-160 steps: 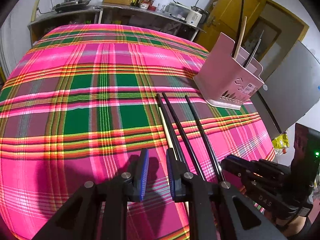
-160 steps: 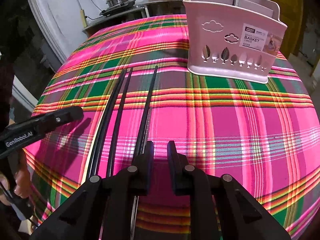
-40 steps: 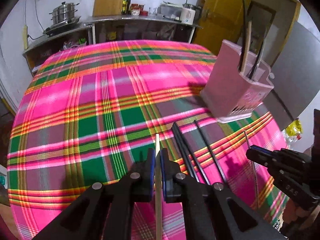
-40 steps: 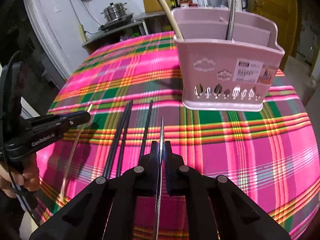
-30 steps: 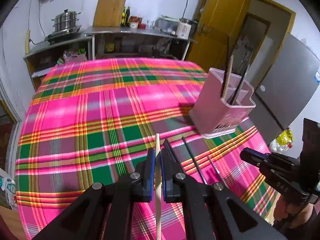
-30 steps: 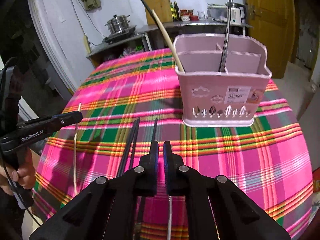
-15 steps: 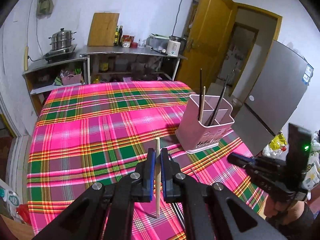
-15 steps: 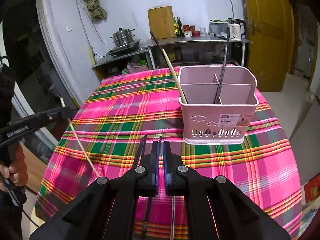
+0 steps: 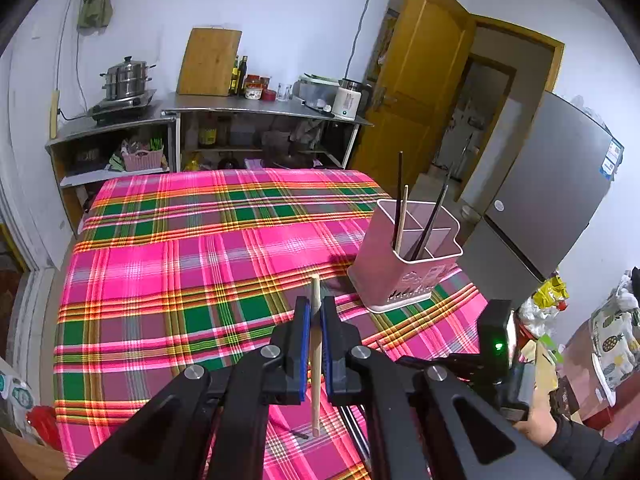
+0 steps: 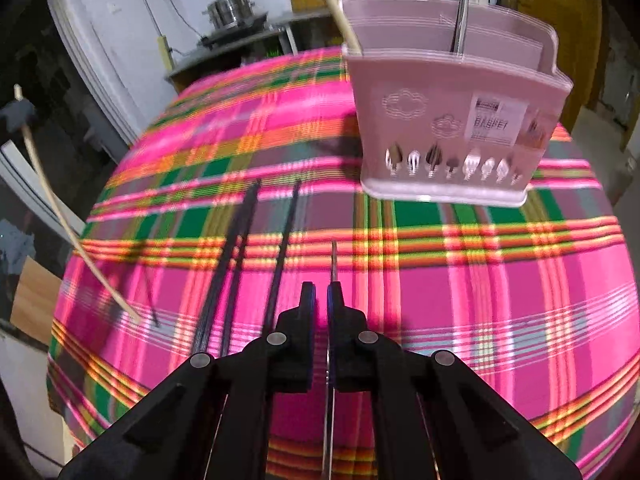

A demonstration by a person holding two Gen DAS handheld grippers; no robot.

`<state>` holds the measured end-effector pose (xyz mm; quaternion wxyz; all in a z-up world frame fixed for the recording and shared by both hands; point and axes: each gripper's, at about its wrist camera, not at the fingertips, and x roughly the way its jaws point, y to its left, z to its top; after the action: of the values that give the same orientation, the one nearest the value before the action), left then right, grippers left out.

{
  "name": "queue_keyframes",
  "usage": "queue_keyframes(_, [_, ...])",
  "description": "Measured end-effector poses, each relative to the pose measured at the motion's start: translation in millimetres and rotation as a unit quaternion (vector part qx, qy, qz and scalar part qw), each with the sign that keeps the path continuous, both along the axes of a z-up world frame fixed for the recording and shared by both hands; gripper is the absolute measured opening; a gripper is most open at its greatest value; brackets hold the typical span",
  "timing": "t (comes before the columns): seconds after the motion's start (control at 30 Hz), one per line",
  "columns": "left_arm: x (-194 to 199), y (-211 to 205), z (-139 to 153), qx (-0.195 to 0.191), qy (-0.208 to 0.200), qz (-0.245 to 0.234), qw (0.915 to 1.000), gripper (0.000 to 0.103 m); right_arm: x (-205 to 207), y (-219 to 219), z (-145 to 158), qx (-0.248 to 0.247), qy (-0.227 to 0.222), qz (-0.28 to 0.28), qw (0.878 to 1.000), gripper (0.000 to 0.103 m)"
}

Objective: Organize utensils
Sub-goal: 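Lift both held chopsticks up and carry them toward the pink basket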

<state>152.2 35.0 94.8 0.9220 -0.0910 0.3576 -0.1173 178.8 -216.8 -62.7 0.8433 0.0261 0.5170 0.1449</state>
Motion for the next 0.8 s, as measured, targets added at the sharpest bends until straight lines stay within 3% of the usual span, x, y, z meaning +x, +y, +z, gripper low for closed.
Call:
queue_keyframes(0.17, [3, 0, -5, -0.002, 0.006, -0.001, 1.0, 0.005, 7, -1, -14, -0.011, 0.017, -0.005, 1.0, 0.007])
queue_keyframes(0.47, [10, -4, -12, -0.005, 0.012, -0.008, 0.9999, 0.005, 17, 2, -11, -0.012, 0.021, 0.004, 1.0, 0.005])
queue_keyframes(0.8, [6, -10, -1, -0.007, 0.001, -0.016, 0.9998, 0.005, 2, -14, 49, 0.019, -0.044, -0.006, 0.999, 0.005])
